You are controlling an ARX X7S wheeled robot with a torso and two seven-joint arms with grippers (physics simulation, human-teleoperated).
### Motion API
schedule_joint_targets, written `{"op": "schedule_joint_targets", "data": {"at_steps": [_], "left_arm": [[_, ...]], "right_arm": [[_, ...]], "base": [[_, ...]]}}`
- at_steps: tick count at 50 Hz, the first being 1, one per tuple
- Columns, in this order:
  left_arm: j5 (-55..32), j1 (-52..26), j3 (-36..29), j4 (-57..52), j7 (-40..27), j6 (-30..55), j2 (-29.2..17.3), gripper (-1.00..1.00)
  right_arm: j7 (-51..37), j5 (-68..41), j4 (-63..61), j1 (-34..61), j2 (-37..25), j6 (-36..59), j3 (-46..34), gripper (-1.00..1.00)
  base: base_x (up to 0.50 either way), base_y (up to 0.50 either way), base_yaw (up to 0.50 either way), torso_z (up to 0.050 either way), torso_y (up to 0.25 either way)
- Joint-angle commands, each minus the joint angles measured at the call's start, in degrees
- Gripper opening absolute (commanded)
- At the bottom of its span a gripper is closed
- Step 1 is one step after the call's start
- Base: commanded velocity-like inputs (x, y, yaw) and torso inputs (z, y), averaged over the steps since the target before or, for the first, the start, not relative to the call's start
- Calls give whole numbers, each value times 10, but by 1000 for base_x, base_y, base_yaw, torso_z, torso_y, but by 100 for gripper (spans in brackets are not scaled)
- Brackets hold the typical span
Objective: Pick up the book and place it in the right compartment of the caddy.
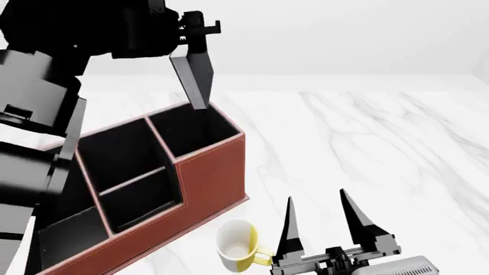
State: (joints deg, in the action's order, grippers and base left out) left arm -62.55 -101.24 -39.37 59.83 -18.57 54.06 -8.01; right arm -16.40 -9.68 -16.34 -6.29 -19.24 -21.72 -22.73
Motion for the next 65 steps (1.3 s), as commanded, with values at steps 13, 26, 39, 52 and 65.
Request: {"op": "schedule_joint_targets", "data": {"at_steps": [13,26,39,52,65], "left_arm": [[39,-8,3,26,9,8,30,-100],[31,12,-8,-55,-11,45,7,-100],[27,27,-15,-87,-25,64,-5,-100],[10,25,-13,-170,-64,114,-43,-100],[-44,44,18,-292,-121,163,-73,-100]], "right_arm": [[10,7,5,0,7,-1,3,100],[10,8,8,0,5,-2,0,100],[8,11,11,0,4,-3,-4,100],[6,15,13,0,4,-4,-8,100],[3,18,13,1,2,-3,-11,100]], "base": [[0,0,0,0,2],[0,0,0,1,2],[0,0,0,0,2],[0,0,0,0,2],[0,0,0,0,2]]}}
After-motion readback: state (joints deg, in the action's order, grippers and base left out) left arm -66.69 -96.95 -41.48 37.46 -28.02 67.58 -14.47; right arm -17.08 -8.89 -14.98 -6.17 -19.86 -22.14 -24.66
